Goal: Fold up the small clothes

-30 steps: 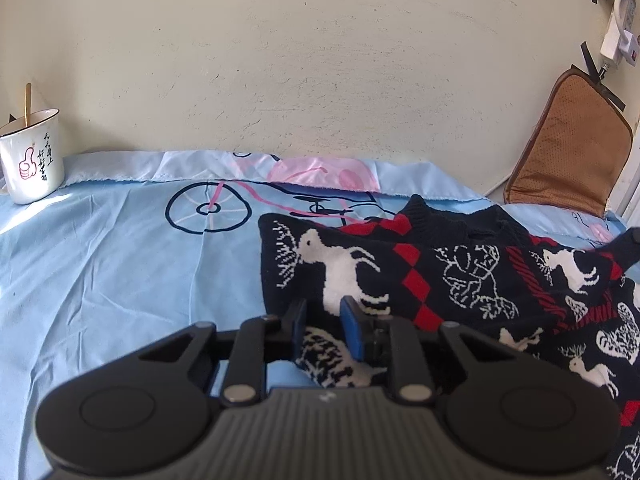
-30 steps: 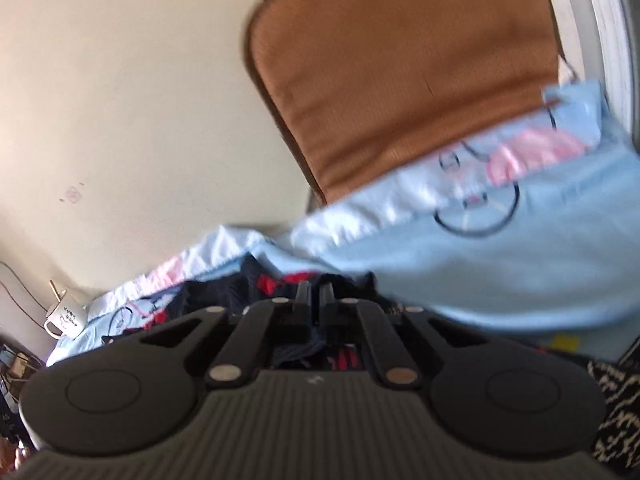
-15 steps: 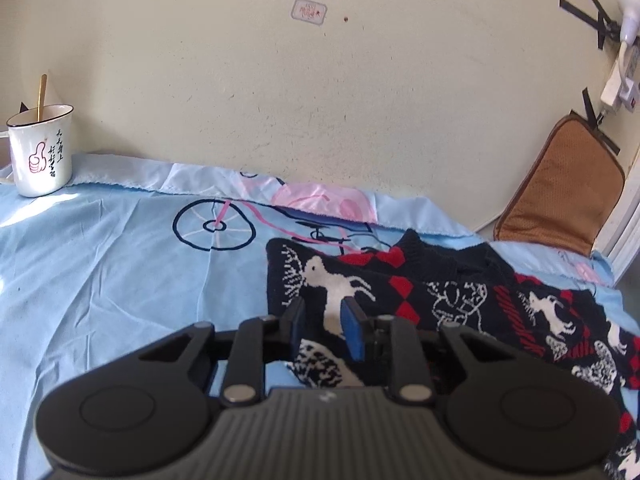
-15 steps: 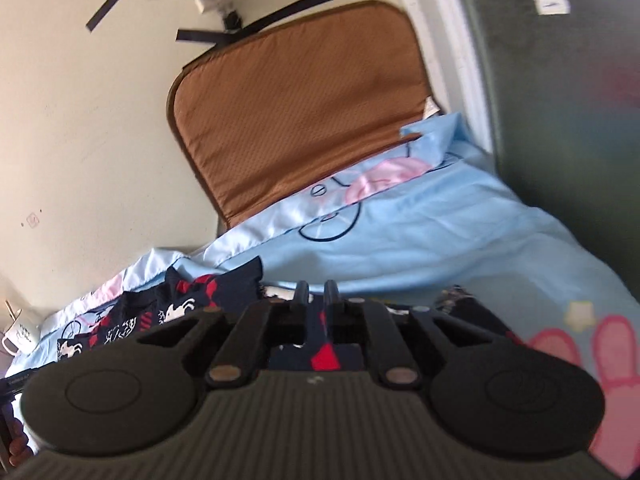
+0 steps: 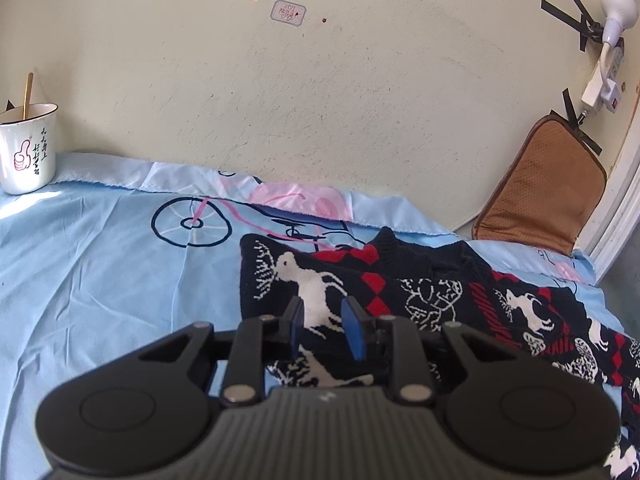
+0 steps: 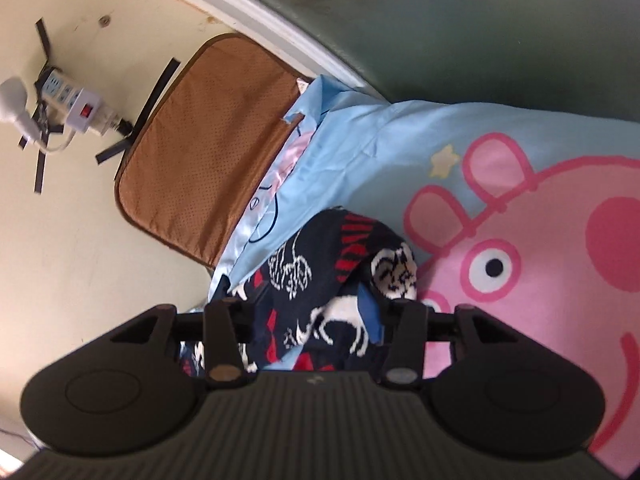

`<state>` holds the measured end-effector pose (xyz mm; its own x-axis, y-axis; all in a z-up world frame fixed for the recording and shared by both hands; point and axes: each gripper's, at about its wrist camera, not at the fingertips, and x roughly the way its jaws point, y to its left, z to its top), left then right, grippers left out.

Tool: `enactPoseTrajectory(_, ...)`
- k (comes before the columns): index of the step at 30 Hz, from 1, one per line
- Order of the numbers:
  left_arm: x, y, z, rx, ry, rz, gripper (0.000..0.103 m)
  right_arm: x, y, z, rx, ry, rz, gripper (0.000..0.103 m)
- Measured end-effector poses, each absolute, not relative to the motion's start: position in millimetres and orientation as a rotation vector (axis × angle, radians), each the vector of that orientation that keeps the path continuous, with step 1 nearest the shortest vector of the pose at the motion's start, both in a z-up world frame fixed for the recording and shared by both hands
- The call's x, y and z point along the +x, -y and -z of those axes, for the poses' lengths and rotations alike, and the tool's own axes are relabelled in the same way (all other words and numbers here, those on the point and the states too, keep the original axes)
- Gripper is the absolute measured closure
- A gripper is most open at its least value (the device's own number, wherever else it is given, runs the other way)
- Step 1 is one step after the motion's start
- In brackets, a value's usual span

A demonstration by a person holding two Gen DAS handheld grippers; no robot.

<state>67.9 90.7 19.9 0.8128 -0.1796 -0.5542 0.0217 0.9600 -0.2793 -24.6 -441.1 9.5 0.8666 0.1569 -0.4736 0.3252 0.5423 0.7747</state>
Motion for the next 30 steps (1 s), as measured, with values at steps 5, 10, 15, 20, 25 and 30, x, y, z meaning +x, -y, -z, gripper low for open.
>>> enactPoseTrajectory(5,70,-90,-17,-0.262,-0.63,0.109,0.081,18,459,-5,1.07,-0.49,0.156,0.093)
enactPoseTrajectory(10,73,-98,-17,-0.308,-0.642,0.107,0.081,47,429,-82,0.831,-0.252,0.049,0.094)
enactPoseTrajectory(15,69,-115,-26,-0.4,-0.608,0.119,0.081,89,285,-152,0.304,-0.216,-0.26,0.094)
enactPoseTrajectory(20,65,-130,-33,-0.448,-0.572,0.114,0.075,89,126,-111,-0.093,-0.342,-0.619,0.094)
enactPoseTrajectory(25,70,-130,-29,-0.454,-0.603,0.126,0.069,62,40,-19,-0.505,-0.561,-0.8,0.089)
enactPoseTrajectory(30,71,-120,-26,-0.427,-0.622,0.147,0.056,50,90,-52,-0.412,-0.492,-0.802,0.052)
